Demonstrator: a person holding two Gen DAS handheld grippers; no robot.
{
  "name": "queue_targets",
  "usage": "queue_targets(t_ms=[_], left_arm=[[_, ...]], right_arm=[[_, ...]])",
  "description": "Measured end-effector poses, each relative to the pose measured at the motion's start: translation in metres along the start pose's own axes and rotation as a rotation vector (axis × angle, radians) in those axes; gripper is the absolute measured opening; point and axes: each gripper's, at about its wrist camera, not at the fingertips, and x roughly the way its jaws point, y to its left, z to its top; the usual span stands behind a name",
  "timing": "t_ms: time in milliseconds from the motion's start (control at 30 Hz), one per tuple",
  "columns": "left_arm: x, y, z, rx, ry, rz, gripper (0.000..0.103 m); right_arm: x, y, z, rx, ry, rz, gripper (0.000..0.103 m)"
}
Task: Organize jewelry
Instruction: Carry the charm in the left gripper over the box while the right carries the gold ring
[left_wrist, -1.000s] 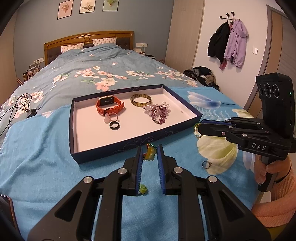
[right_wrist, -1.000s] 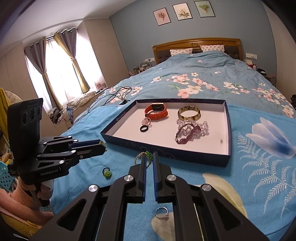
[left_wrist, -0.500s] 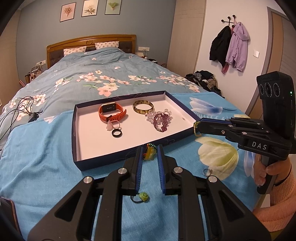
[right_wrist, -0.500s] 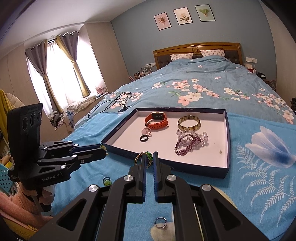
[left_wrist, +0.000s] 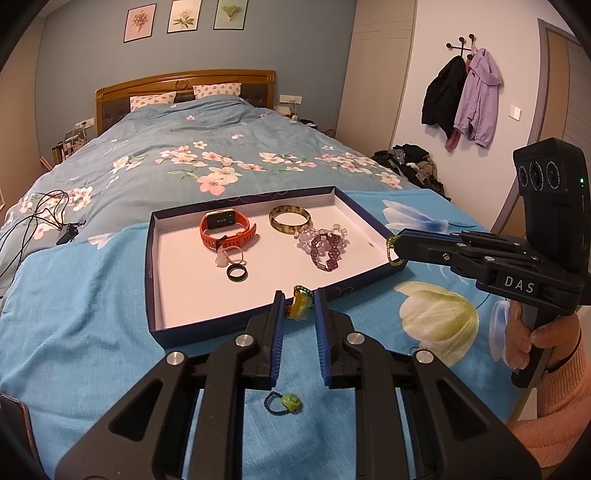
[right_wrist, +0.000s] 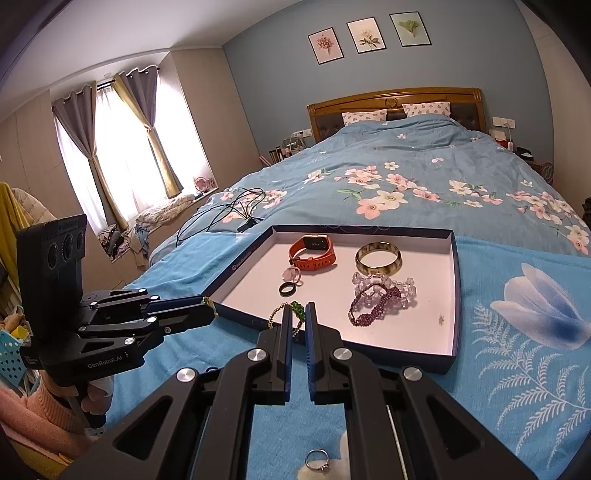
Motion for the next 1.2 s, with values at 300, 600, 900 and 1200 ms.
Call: queue_targets(t_ms=[300,600,900,1200], left_arm=[[0.003,0.004,0.004,-0.016,-0.005,0.004,0.016],[0.004,0.005,0.007,-0.015,-0.013,0.019,0.016],[0.006,0.005,0.011,-0.01,-0.021,0.029,0.016],[0.009,0.007,0.014,-0.011,-0.022,0.037,0.016]], right_arm=[[0.001,0.0,0.002,-0.001,0.0,0.0,0.005],[0.003,-0.001,0.004,0.0,0.002,-0.002,0.005],[0.005,-0.005,0.008,0.001,0.002,-0.006,0.005],[0.007,-0.007,0.01,0.003,0.002,-0.003,0.005]])
